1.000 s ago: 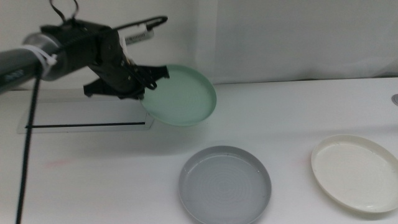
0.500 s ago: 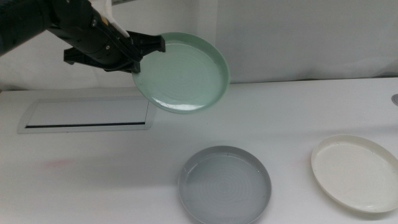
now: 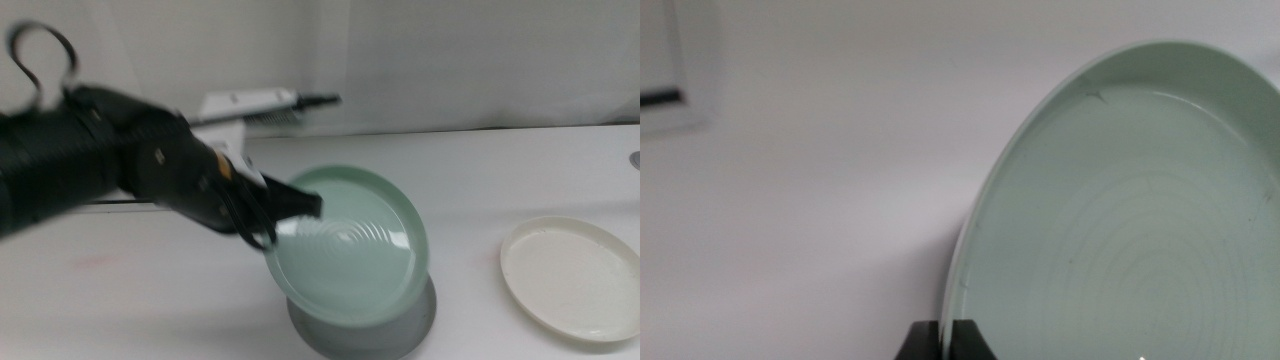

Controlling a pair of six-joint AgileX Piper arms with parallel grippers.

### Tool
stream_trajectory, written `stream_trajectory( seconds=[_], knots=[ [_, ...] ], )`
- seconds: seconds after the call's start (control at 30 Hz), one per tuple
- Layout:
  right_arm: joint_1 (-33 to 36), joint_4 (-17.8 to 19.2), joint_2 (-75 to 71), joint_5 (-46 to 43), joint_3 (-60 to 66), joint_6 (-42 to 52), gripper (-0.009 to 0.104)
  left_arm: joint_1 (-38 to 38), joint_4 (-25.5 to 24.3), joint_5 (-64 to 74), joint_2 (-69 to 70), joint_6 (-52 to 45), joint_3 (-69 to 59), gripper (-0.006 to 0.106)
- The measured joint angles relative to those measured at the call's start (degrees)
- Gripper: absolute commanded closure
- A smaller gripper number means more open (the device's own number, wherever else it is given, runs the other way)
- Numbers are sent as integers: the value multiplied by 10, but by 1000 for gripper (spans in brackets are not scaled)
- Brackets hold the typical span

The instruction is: Stack the three bowls on top of each other.

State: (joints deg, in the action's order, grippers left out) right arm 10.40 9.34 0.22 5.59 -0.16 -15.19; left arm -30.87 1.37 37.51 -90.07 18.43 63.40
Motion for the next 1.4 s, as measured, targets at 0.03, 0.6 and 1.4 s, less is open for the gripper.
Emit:
stream_trajectory(
  seconds=[0.03,0.6,1.4],
  knots=[
    [0,0,0,0,0,0,-7,-10,0,-12,0,3,-10,103],
    [0,-1,0,0,0,-1,-7,-51,-5,-85,-86,42,-46,103],
    [0,-1,0,0,0,1,-7,-51,-14,-109,-126,51,-46,11]
  ],
)
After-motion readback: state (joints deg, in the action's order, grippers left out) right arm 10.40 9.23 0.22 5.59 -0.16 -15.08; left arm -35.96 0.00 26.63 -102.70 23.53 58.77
